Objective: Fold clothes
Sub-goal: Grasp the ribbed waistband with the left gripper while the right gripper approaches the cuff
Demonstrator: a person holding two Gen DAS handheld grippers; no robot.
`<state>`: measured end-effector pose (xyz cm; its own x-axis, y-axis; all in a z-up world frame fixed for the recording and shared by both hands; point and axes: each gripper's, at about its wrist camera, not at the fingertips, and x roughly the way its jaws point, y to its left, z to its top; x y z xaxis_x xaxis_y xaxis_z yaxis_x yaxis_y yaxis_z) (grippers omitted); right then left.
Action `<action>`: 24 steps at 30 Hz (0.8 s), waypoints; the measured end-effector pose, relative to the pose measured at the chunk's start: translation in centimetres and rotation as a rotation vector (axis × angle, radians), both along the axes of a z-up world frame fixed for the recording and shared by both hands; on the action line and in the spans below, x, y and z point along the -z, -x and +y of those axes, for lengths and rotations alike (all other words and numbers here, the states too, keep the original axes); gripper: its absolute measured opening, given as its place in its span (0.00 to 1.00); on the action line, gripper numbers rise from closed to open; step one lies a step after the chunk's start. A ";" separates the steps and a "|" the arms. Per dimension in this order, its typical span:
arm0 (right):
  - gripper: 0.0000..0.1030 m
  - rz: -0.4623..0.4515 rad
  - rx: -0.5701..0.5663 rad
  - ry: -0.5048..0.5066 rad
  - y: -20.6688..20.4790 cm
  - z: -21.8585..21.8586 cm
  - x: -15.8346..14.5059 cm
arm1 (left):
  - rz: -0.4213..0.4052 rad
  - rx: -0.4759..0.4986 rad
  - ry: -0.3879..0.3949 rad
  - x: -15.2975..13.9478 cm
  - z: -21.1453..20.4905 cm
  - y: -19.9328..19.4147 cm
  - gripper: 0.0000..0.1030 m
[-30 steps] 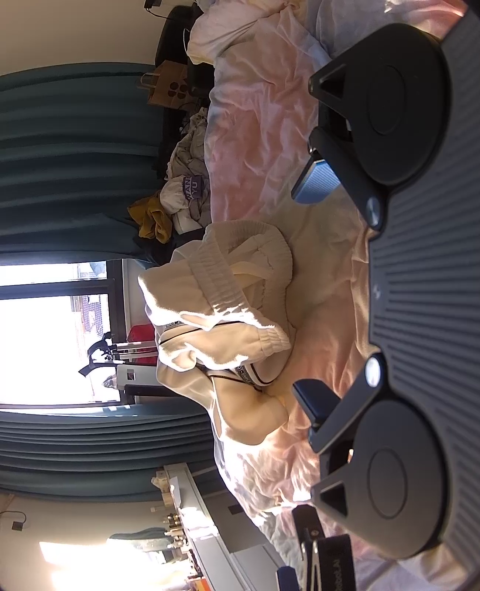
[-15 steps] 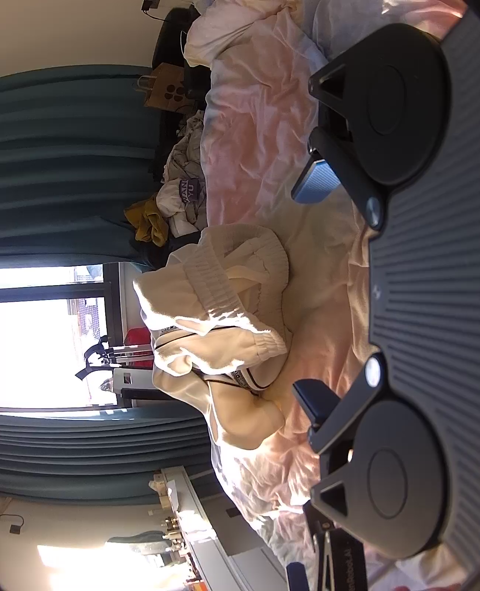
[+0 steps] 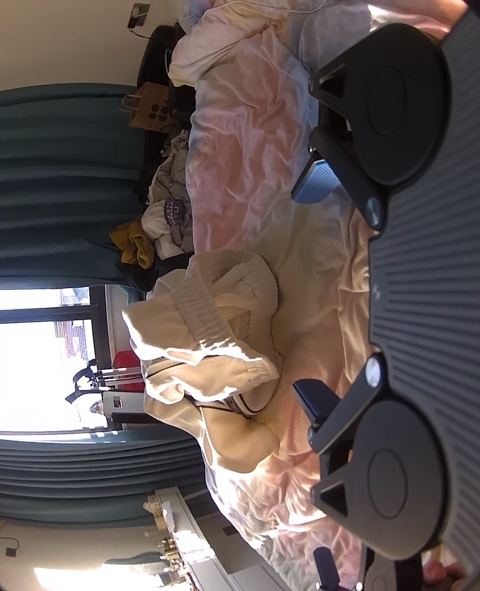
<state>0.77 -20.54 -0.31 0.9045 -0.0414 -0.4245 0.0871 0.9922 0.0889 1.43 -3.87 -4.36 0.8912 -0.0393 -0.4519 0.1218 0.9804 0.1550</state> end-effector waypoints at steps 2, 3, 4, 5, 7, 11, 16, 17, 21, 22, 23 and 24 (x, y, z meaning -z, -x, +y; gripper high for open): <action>1.00 0.001 0.022 -0.033 0.1 -0.9 0.0 | -0.008 0.031 -0.026 0.3 -1.5 -0.8 0.98; 1.00 -0.001 0.030 -0.046 0.3 -1.4 0.1 | -0.005 0.047 -0.025 0.5 -2.3 -1.4 0.97; 1.00 -0.003 0.037 -0.060 0.3 -1.9 0.1 | -0.002 0.062 -0.023 0.7 -3.0 -1.9 0.97; 1.00 -0.004 0.040 -0.077 0.3 -2.3 0.2 | -0.003 0.074 -0.024 0.9 -3.9 -2.6 0.97; 1.00 -0.006 0.047 -0.111 0.2 -3.2 0.2 | -0.020 0.092 -0.045 1.4 -5.9 -4.4 0.95; 1.00 -0.061 0.066 -0.112 -0.4 -4.9 0.1 | -0.064 0.080 -0.055 2.1 -9.8 -8.5 0.92; 1.00 -0.061 0.100 -0.198 -2.4 -7.9 2.0 | -0.113 0.043 -0.047 2.2 -12.5 -14.1 0.82; 1.00 -0.056 0.101 -0.228 -2.8 -8.5 2.6 | -0.123 0.037 -0.030 2.0 -12.6 -14.8 0.80; 1.00 -0.071 0.054 -0.339 -4.6 -9.6 4.3 | -0.160 0.028 0.060 0.9 -12.3 -17.1 0.62; 1.00 -0.084 0.030 -0.367 -5.1 -9.6 4.5 | -0.168 0.026 0.088 0.8 -11.9 -17.1 0.52; 1.00 -0.098 0.006 -0.394 -5.7 -9.6 4.8 | -0.176 0.025 0.115 0.7 -11.6 -17.1 0.41; 1.00 -0.110 -0.013 -0.423 -6.0 -9.7 5.0 | -0.185 0.023 0.142 0.6 -11.2 -17.0 0.34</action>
